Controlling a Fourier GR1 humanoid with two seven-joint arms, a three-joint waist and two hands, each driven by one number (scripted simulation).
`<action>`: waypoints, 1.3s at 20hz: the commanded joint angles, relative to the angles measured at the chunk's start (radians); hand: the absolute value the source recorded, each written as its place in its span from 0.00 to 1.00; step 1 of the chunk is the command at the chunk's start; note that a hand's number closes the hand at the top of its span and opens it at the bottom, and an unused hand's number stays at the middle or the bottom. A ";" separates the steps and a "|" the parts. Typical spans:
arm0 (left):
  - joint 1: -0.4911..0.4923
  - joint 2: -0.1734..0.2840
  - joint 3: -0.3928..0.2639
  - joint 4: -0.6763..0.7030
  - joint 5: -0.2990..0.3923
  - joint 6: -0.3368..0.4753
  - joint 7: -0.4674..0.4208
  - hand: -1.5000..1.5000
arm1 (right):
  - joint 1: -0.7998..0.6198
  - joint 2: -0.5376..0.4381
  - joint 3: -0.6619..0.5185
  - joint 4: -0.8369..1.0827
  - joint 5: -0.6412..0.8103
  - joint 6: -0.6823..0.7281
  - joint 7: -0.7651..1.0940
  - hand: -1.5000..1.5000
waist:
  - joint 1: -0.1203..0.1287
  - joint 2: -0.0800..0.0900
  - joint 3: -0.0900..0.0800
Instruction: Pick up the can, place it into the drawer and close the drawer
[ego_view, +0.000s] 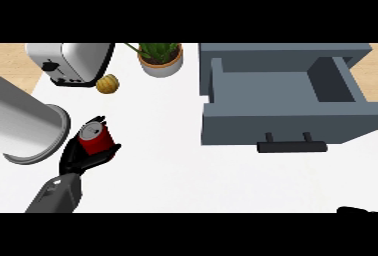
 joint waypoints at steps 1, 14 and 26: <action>-0.074 0.013 0.005 0.055 0.015 -0.063 0.008 1.00 | -0.044 -0.039 -0.063 -0.018 -0.073 -0.007 0.058 0.00 | -0.004 0.001 0.000; -0.183 -0.103 0.001 0.054 0.043 0.039 -0.001 1.00 | -0.004 0.008 -0.003 -0.004 0.036 -0.001 -0.005 0.00 | 0.003 -0.002 0.001; -0.290 -0.226 -0.119 -0.091 0.058 0.160 0.143 1.00 | 0.059 0.042 -0.001 -0.084 0.044 0.002 -0.017 0.00 | 0.012 -0.011 0.002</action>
